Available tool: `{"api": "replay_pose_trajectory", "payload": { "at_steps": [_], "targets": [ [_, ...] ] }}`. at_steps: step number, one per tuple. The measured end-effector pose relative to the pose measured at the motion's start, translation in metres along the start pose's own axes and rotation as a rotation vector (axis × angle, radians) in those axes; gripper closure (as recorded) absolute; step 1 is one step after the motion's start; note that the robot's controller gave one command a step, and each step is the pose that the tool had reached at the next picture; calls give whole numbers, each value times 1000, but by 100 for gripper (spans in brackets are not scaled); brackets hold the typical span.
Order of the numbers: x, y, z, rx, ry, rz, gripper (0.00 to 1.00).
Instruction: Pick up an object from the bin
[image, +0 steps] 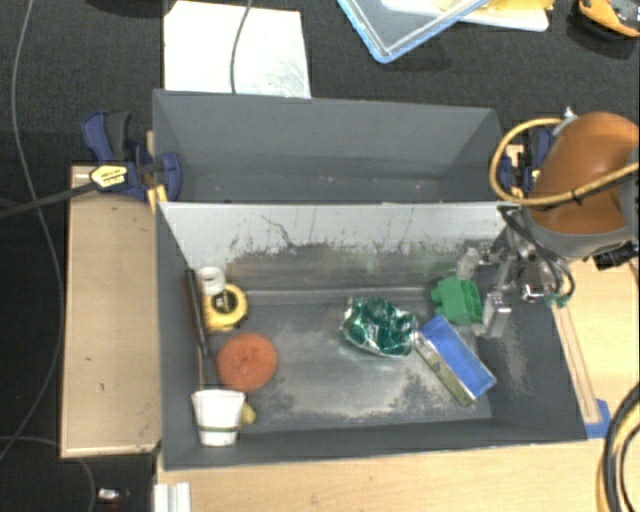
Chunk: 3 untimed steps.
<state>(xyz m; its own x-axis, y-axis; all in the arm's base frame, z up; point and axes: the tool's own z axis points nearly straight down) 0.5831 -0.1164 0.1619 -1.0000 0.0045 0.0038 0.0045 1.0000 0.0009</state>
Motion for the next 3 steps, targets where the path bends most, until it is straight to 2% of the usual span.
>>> {"api": "replay_pose_trajectory", "payload": {
  "at_steps": [1,2,3],
  "targets": [
    [-2,0,-4,1,-7,-4,0],
    [-3,55,59,2,-10,-168,0],
    [0,77,50,5,-13,-300,0]
  ]
}}
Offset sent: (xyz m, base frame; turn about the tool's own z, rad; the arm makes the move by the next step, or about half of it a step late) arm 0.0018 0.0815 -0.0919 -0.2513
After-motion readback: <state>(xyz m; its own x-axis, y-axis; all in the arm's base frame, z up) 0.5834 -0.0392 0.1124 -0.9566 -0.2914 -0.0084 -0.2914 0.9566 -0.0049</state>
